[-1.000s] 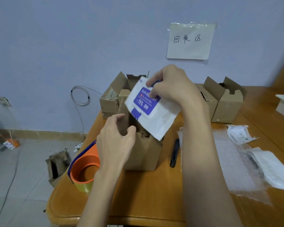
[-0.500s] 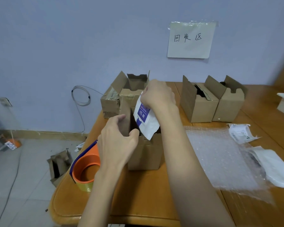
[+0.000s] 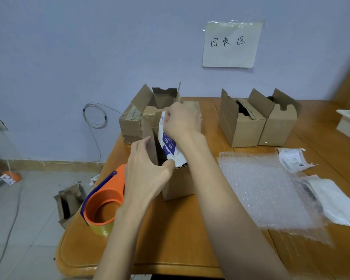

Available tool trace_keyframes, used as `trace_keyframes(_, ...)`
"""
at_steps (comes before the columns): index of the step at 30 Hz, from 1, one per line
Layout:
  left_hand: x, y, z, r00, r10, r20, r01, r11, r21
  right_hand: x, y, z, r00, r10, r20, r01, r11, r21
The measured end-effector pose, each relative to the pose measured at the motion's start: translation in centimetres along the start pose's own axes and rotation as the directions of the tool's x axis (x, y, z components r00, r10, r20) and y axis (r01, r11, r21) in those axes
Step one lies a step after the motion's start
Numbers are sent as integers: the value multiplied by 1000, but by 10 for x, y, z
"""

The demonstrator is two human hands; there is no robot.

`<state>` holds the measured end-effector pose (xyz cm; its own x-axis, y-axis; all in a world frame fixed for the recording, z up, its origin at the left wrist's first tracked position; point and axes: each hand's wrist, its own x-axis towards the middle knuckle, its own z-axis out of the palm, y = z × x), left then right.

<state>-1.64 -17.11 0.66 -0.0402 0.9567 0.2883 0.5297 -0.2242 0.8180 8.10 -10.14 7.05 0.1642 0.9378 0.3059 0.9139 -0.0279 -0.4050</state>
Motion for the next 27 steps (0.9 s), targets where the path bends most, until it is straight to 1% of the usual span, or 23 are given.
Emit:
trace_keyframes(5, 4, 0, -1, 1000, 0, 17, 0, 1000, 27, 0, 1, 13, 998, -12, 63, 12, 1000, 2)
trace_keyframes(9, 4, 1, -3, 999, 11, 37, -13, 997, 70, 5, 0, 10, 997, 5, 72, -11, 996, 83)
trace_keyframes(12, 5, 2, -4, 998, -3, 62, -2, 997, 77, 12, 3, 5, 990, 43, 138, -71, 975, 212)
trace_keyframes(14, 6, 4, -6, 998, -25, 63, 21, 997, 74, 13, 5, 2, 978, 48, 203, -96, 968, 233)
trace_keyframes(18, 6, 10, -9, 994, -44, 95, 37, 996, 82, 2, 2, -1, 916, -18, 401, -16, 997, 80)
trace_keyframes(22, 7, 13, -12, 991, -62, 119, 56, 997, 52, -10, 2, 9, 923, -120, 365, 94, 992, 90)
trace_keyframes(23, 8, 11, -13, 990, -69, 120, 64, 997, 46, -13, 3, 14, 908, -118, 402, 91, 992, 87)
trace_keyframes(26, 12, 6, -12, 986, -114, 125, 110, 993, 37, -18, 9, 18, 829, -31, 558, 16, 999, 31)
trace_keyframes(27, 13, 5, -12, 984, -132, 122, 130, 991, 24, -18, 9, 16, 815, -9, 579, 8, 1000, 5)
